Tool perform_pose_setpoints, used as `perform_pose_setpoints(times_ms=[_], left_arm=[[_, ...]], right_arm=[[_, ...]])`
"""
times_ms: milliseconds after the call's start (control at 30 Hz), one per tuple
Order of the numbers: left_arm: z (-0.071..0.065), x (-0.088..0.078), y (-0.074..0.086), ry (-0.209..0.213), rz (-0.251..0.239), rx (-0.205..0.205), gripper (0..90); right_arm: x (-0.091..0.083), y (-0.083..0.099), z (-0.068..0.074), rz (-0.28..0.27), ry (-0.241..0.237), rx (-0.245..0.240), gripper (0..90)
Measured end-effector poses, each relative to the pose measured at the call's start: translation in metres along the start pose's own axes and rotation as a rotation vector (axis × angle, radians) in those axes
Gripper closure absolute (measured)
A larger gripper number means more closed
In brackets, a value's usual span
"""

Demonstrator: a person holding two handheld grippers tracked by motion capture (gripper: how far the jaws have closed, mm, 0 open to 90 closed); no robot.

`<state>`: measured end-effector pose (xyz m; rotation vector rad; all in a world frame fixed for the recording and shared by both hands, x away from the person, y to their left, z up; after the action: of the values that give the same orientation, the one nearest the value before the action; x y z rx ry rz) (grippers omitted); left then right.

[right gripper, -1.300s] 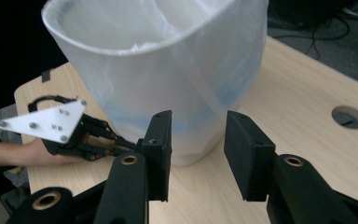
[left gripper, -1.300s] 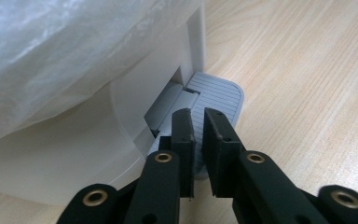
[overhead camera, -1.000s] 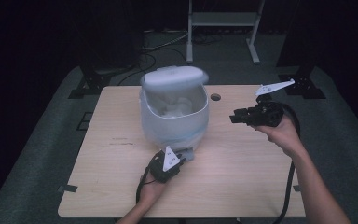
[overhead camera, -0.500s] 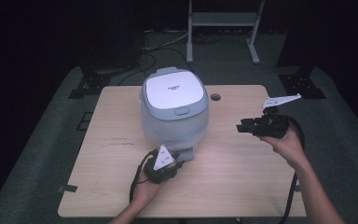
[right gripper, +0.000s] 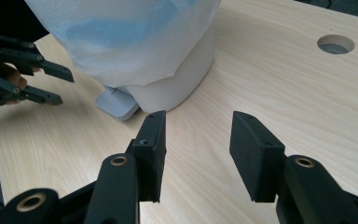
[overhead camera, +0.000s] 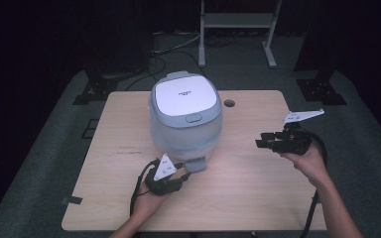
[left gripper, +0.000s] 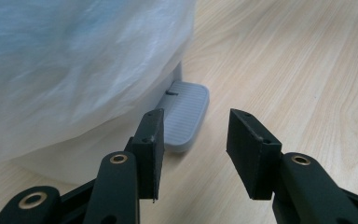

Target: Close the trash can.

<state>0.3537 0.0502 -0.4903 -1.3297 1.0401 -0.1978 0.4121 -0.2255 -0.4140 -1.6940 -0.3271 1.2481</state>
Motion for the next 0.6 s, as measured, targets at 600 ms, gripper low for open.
perform_pose_setpoints(times_ms=[600], left_arm=[[0.034, -0.03, 0.004, -0.064, -0.026, -0.064, 45.0]], right_arm=[[0.002, 0.025, 0.009, 0.023, 0.002, -0.008, 53.8]])
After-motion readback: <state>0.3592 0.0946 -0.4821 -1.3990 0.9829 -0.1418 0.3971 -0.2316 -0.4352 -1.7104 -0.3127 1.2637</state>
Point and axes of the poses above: each handheld gripper's, and its own axes: x roughly forward along the jaws, y roughly out of its underside, z roughly to its left, the point moved 10 cm from there along x, roughly forward along the jaws, and after that the axes turned 15 degrees about -x, right-handed, at the moved point
